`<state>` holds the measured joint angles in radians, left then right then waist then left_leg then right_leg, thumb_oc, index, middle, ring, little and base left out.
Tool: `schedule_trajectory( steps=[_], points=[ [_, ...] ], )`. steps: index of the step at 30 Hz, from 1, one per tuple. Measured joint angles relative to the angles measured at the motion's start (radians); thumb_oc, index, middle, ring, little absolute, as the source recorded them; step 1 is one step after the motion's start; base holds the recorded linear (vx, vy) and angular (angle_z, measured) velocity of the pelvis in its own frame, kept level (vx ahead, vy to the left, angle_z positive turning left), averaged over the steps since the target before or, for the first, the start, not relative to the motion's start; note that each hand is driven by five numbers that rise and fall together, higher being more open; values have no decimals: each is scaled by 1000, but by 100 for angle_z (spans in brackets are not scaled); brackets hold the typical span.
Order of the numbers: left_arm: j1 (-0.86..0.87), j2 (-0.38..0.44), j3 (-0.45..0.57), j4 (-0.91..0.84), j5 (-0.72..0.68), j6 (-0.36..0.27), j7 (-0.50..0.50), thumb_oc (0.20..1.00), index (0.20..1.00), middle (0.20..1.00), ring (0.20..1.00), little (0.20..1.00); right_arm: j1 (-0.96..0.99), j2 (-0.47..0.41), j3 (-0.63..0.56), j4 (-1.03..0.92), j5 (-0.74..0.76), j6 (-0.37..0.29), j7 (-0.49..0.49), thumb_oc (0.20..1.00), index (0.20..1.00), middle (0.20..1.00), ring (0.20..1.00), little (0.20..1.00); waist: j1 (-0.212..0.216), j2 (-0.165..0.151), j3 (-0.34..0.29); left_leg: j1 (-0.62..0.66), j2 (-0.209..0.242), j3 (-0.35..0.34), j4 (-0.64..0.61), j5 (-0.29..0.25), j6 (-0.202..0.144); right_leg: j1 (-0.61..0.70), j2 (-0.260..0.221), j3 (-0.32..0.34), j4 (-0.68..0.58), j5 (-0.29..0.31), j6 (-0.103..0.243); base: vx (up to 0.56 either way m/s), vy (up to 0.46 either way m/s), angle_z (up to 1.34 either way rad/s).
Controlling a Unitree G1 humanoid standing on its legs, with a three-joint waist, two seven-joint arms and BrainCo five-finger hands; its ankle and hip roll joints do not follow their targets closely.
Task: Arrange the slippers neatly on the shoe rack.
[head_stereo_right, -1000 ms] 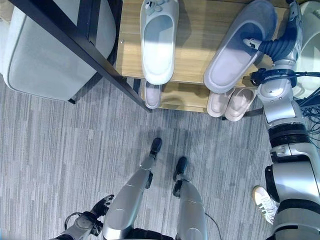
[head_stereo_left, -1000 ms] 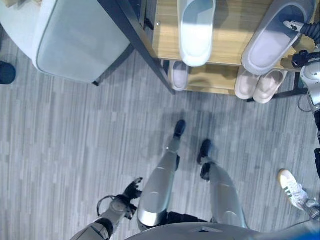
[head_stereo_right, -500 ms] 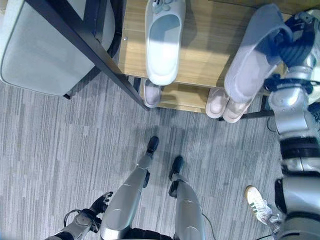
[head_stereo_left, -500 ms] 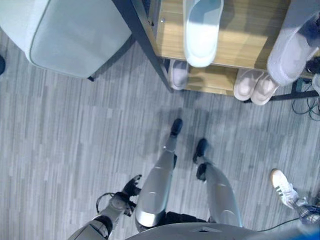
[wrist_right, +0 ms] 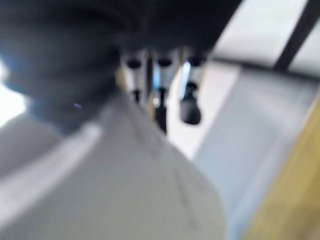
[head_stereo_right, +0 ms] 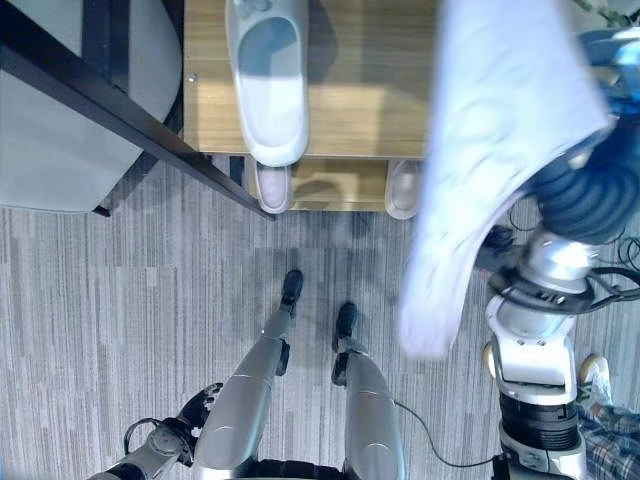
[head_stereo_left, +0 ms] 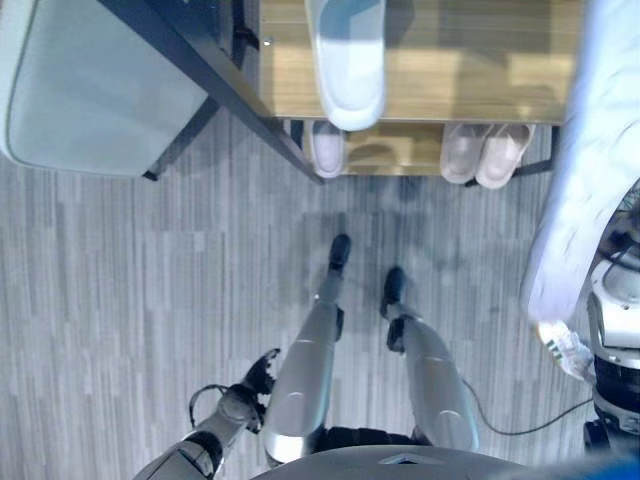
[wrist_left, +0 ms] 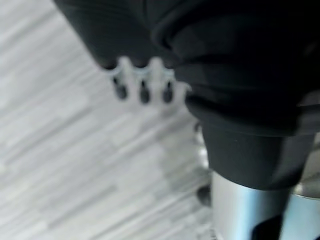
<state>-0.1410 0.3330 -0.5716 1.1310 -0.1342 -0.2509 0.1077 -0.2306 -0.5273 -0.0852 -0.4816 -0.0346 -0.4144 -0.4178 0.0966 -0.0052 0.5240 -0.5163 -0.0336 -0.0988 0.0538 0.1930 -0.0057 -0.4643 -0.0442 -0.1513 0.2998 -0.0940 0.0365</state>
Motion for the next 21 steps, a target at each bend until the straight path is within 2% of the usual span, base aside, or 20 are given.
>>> schedule_trajectory(
  steps=[4, 6, 8, 12, 13, 15, 19, 21],
  points=[
    [-30, 12, 24, -62, -27, -6, 78, 1000, 1000, 1000, 1000, 1000, 25, 28, 65, 102, 132, -1, 43, 200, 200, 200, 200, 200, 0, -5, 1, -72, 0, -2, 31, 0, 0, -80, -2, 0, 46, -6, -5, -65, -15, -1],
    [-62, 36, 26, -133, -89, -18, 113, 1000, 1000, 1000, 1000, 1000, 36, 4, 131, 124, 192, 5, 81, 200, 200, 200, 200, 200, 0, -5, 1, -142, -4, 1, 60, 0, 0, -161, -10, 0, 103, -14, -9, -72, -12, 3],
    [-105, 44, 29, -166, -94, -36, 136, 1000, 1000, 1000, 1000, 1000, 35, 10, 184, 130, 240, 5, 99, 200, 200, 200, 200, 200, 0, -5, 2, -174, -6, 2, 77, 0, 0, -197, -14, 0, 132, -21, -11, -47, -23, 5],
    [-146, 35, 78, -253, -149, -77, 136, 1000, 1000, 1000, 1000, 1000, 81, -30, 221, 100, 241, 5, 154, 200, 200, 200, 200, 200, -1, -6, 3, -230, -18, -1, 122, -4, 3, -259, -29, -2, 194, -50, -25, 17, -30, 9],
    [-148, 24, 77, -245, -152, -93, 133, 1000, 1000, 1000, 1000, 1000, 92, -46, 235, 109, 234, 5, 166, 200, 200, 200, 200, 200, -6, -9, 4, -244, -21, 1, 152, -16, 3, -267, -30, 2, 218, -54, -15, -1, -19, 7],
    [-149, 9, 80, -230, -153, -96, 122, 1000, 1000, 1000, 1000, 1000, 110, -70, 264, 110, 221, 5, 191, 200, 200, 200, 200, 200, -19, -10, 4, -277, -33, 2, 223, -48, 14, -291, -43, 1, 278, -85, -17, 34, -48, 13],
    [-154, -8, 85, -129, -166, -127, 109, 1000, 1000, 1000, 1000, 1000, 59, -122, 321, 214, 120, 4, 206, 200, 200, 200, 200, 200, -30, -7, 2, -420, -54, 7, 453, -144, 20, -404, -69, 1, 471, -164, -40, 9, -48, 12],
    [-151, -15, 82, -83, -167, -111, 107, 1000, 1000, 1000, 1000, 1000, 11, -127, 295, 277, 97, 26, 189, 200, 200, 200, 200, 200, -18, -2, 4, -510, -58, 7, 529, -165, 15, -491, -78, -2, 550, -195, -61, 20, -89, 12]
  ],
)
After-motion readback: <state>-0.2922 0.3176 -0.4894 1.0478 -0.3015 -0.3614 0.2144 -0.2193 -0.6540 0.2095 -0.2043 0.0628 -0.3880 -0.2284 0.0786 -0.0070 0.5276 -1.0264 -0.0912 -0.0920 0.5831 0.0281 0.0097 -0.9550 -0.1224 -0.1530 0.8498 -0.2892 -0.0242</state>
